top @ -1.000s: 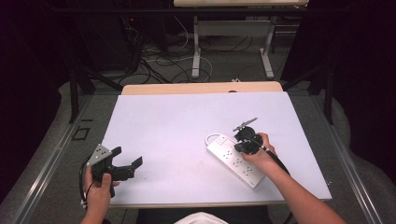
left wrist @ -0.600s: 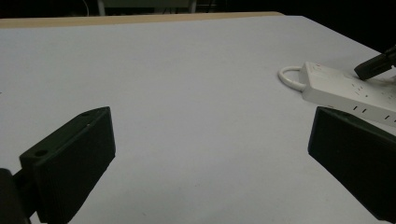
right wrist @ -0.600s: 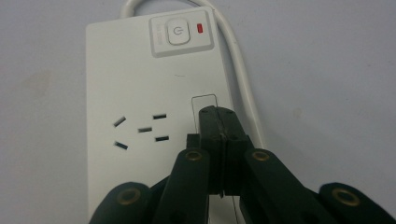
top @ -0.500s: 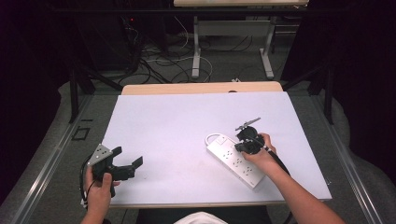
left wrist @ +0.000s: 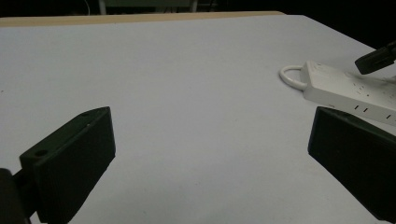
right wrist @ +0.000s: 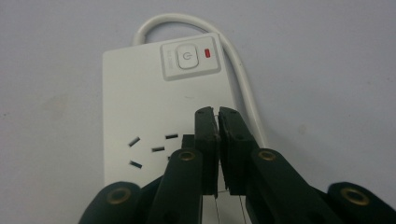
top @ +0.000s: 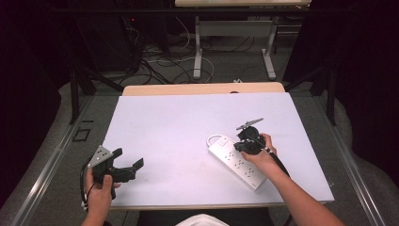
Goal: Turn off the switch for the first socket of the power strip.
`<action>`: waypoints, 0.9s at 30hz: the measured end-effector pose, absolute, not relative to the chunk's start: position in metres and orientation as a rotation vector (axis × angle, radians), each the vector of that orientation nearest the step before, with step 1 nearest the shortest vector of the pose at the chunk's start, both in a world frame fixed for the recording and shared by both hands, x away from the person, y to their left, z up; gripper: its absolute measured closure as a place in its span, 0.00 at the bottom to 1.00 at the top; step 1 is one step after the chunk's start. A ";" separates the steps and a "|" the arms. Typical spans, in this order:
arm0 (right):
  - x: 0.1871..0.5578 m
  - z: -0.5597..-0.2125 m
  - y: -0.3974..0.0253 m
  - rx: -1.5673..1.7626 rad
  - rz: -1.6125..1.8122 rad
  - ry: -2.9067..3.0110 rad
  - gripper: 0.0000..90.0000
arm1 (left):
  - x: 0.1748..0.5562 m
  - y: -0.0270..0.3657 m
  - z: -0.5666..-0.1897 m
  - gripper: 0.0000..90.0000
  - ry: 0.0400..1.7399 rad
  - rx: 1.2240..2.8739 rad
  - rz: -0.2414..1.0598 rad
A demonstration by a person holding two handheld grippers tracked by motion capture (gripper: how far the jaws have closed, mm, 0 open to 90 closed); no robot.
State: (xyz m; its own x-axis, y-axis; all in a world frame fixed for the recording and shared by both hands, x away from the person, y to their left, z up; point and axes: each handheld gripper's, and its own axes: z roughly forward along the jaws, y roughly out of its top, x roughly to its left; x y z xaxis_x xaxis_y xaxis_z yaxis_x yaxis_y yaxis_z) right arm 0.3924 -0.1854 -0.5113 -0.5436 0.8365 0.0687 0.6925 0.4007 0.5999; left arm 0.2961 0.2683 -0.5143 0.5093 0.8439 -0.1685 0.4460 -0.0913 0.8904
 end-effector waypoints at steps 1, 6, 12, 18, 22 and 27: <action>0.392 -0.510 -0.185 1.344 0.865 2.417 0.94 | 0.296 0.269 -0.514 0.01 1.097 1.721 0.484; 0.393 -0.508 -0.184 1.340 0.895 2.404 0.88 | 0.296 0.269 -0.514 0.01 1.097 1.717 0.481; 0.393 -0.505 -0.184 1.333 0.924 2.392 0.79 | 0.296 0.269 -0.514 0.01 1.097 1.719 0.481; 0.392 -0.503 -0.184 1.328 0.934 2.365 0.70 | 0.296 0.269 -0.514 0.01 1.097 1.721 0.482; 0.392 -0.501 -0.185 1.323 0.944 2.348 0.64 | 0.296 0.268 -0.514 0.01 1.098 1.721 0.482; 0.391 -0.498 -0.186 1.316 0.969 2.341 0.56 | 0.297 0.268 -0.515 0.01 1.098 1.721 0.480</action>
State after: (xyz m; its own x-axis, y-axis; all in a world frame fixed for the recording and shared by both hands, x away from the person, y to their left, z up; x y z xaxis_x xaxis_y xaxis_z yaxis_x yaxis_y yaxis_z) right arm 0.3909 -0.1863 -0.4983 -0.5432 0.8362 0.0747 0.6444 0.3582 0.6756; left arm 0.2966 0.2683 -0.5145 0.5097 0.8433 -0.1706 0.4477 -0.0906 0.8896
